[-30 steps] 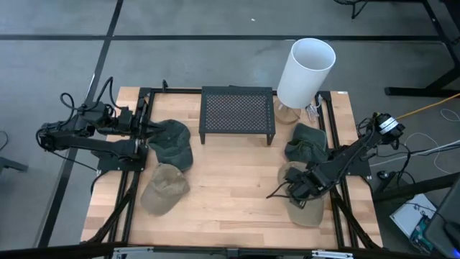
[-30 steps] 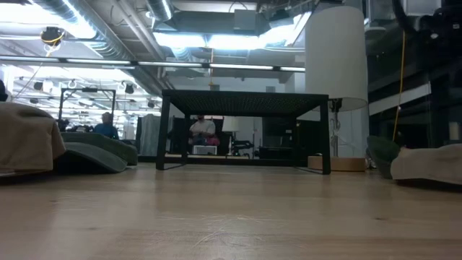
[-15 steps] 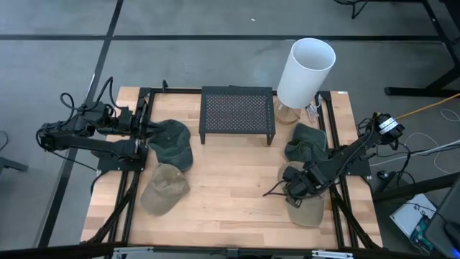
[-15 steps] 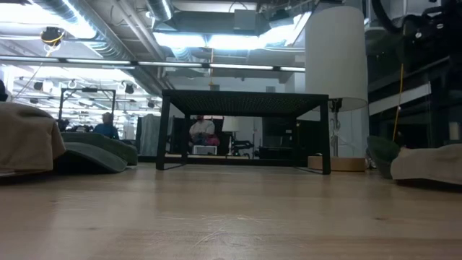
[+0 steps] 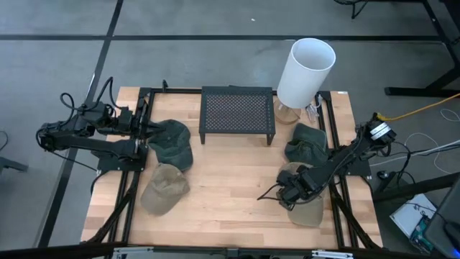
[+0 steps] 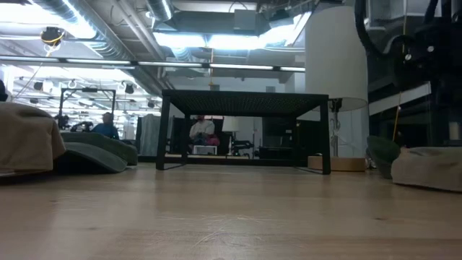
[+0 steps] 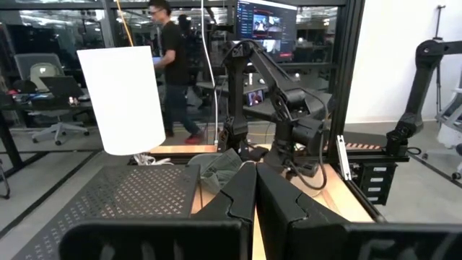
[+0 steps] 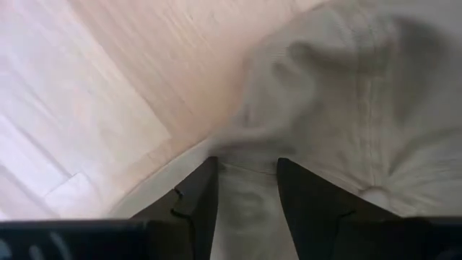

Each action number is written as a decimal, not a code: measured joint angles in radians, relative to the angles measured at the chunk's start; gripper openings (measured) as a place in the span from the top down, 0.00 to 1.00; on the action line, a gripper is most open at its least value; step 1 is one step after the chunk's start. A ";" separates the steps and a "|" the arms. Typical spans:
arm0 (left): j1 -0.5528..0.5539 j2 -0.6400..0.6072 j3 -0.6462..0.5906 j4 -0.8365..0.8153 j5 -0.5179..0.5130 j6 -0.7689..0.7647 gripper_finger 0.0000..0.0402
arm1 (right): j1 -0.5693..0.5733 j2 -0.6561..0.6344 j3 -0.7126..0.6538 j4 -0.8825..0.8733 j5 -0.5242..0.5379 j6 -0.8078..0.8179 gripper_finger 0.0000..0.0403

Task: Pick & Place hat
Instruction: Put the right brown cap on the shelf

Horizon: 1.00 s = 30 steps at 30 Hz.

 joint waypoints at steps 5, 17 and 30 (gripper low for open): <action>0.000 0.000 0.000 0.000 0.000 0.000 0.99 | 0.000 0.039 0.000 0.033 0.005 0.003 0.70; 0.000 0.000 0.000 0.000 0.000 0.000 0.99 | -0.004 0.085 0.000 0.286 0.100 -0.100 0.96; 0.000 0.000 0.000 0.000 0.000 0.000 0.99 | -0.141 0.086 0.000 0.799 0.064 -0.697 0.98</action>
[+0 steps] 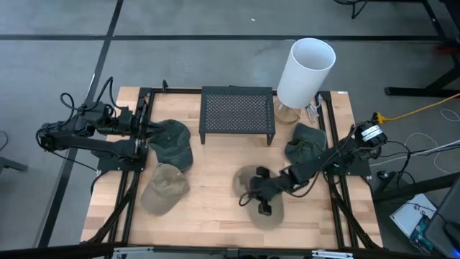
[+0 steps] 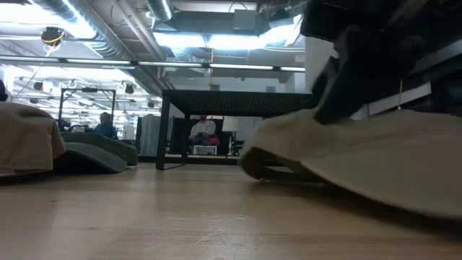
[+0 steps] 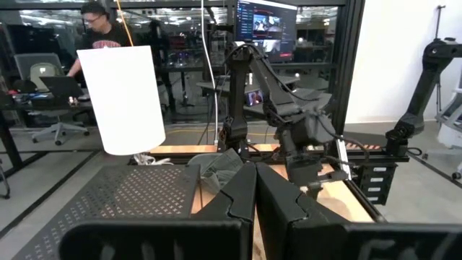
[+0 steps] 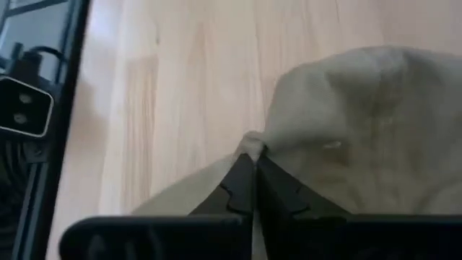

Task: Pick & Place hat
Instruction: Put the right brown cap on the shelf

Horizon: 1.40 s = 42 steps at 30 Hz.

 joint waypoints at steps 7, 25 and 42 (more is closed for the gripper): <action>0.000 0.000 0.000 0.000 0.000 0.000 0.99 | -0.061 0.000 0.000 0.030 -0.173 -0.093 0.98; 0.000 0.000 0.000 0.000 -0.004 0.123 0.99 | 0.017 -0.001 0.000 0.030 -0.452 0.275 0.73; 0.000 0.000 0.000 0.000 -0.004 0.114 0.99 | 0.266 -0.138 0.000 -0.052 -0.400 1.047 0.68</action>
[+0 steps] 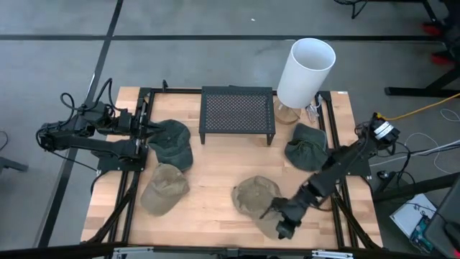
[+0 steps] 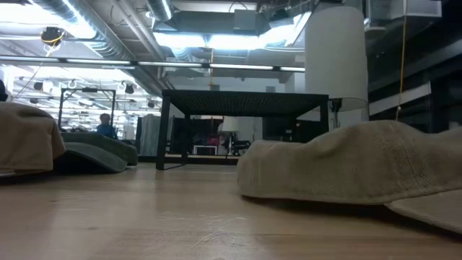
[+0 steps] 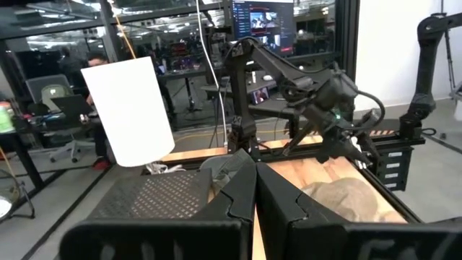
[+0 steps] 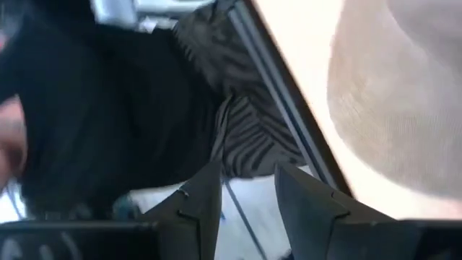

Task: Pick & Place hat
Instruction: Put the right brown cap on the shelf

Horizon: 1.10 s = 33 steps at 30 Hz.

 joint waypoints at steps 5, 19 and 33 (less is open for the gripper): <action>0.000 0.000 0.000 0.006 0.000 -0.003 0.99 | 0.142 0.020 0.000 -0.044 0.248 0.288 0.68; 0.000 0.000 0.000 0.061 0.000 -0.130 0.99 | 0.316 0.169 0.000 -0.059 0.602 0.627 0.67; 0.000 0.000 0.000 0.061 0.000 -0.132 0.99 | 0.324 0.297 0.001 -0.071 0.836 0.696 0.67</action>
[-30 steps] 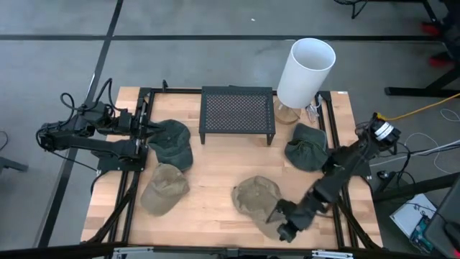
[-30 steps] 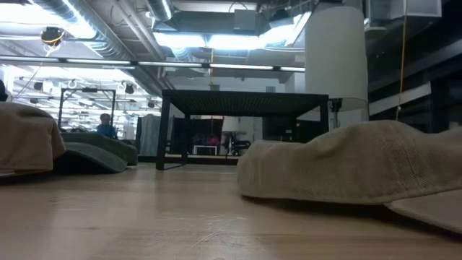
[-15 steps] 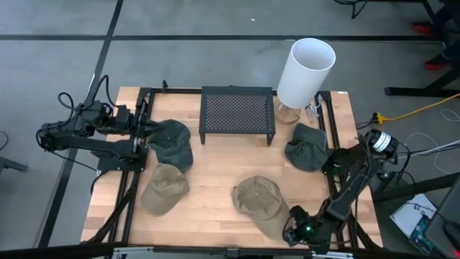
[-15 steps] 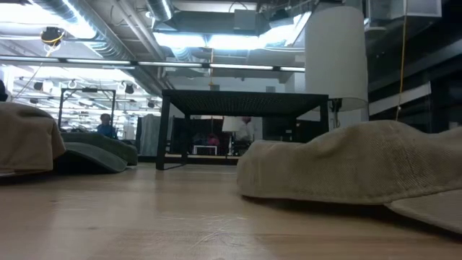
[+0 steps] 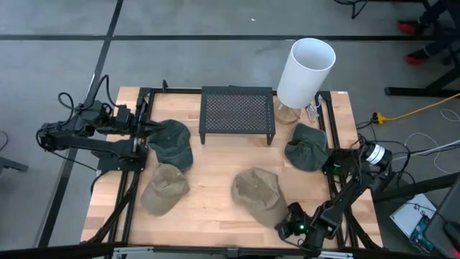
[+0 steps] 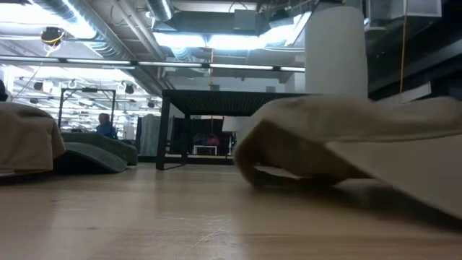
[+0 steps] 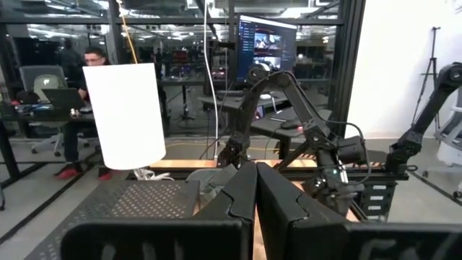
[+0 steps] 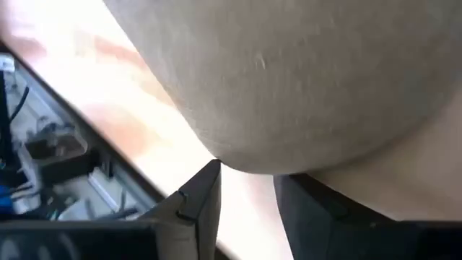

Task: Pick & Place hat
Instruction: Put the right brown cap on the shelf

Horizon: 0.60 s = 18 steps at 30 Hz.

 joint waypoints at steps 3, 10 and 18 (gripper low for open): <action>0.000 0.000 0.000 0.000 0.000 0.000 0.99 | 0.018 -0.024 0.000 -0.079 0.048 0.024 0.67; 0.000 0.000 0.000 0.000 0.000 -0.003 0.99 | 0.048 -0.051 -0.001 -0.242 0.242 0.092 0.67; 0.000 0.000 0.000 0.000 0.000 -0.001 0.99 | -0.027 -0.047 -0.001 -0.295 0.309 0.049 0.67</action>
